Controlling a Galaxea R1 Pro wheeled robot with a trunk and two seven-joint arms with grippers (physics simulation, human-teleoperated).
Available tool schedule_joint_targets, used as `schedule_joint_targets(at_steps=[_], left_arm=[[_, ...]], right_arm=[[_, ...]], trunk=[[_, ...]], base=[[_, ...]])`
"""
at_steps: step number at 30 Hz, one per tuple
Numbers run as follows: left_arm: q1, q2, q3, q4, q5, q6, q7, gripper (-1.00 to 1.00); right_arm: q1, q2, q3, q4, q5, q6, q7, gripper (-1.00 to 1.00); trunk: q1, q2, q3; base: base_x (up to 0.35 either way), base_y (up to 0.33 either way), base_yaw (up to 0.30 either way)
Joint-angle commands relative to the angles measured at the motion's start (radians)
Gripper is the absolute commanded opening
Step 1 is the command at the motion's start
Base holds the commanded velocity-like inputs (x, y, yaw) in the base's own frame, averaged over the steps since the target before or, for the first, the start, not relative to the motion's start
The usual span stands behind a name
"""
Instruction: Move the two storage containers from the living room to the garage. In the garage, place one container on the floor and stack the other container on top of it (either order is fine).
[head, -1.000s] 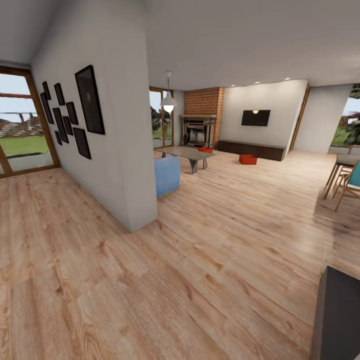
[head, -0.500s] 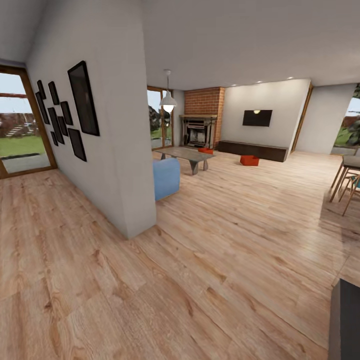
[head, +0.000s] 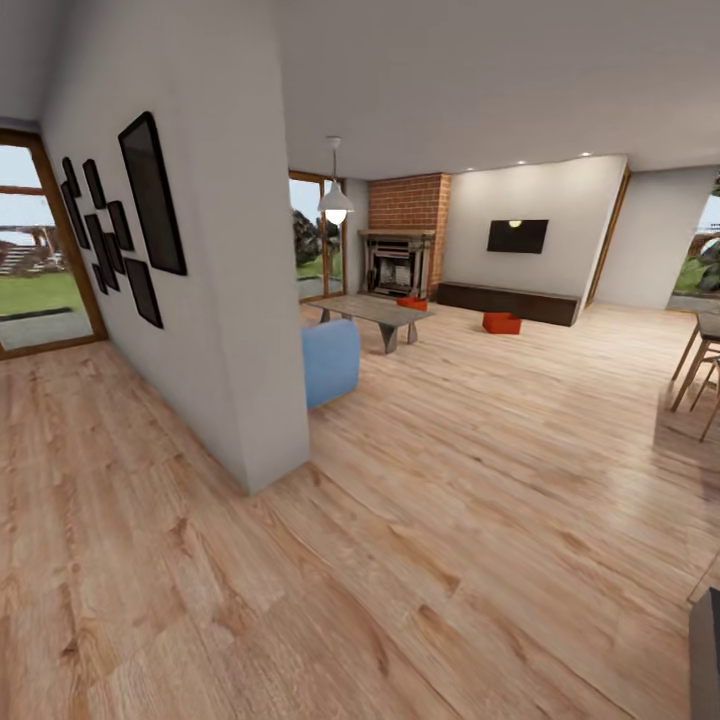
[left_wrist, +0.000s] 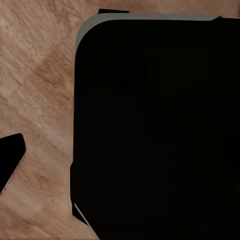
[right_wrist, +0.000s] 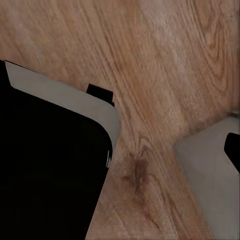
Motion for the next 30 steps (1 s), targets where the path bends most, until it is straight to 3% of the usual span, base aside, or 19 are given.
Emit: schedule_joint_targets(at_steps=[1,30], left_arm=[[0.000,0.000,0.003,0.000,0.005,-0.002,-0.001,1.00],[0.000,0.001,0.003,0.000,0.005,-0.002,-0.001,1.00]], right_arm=[[-0.001,0.002,0.008,0.003,-0.009,-0.006,0.000,1.00],[-0.001,0.007,0.009,0.003,0.003,-0.003,0.000,1.00]], trunk=[[0.001,0.000,-0.001],[0.001,0.000,0.007]], base=[[0.322,0.000,-0.105],[0.322,0.000,-0.255]])
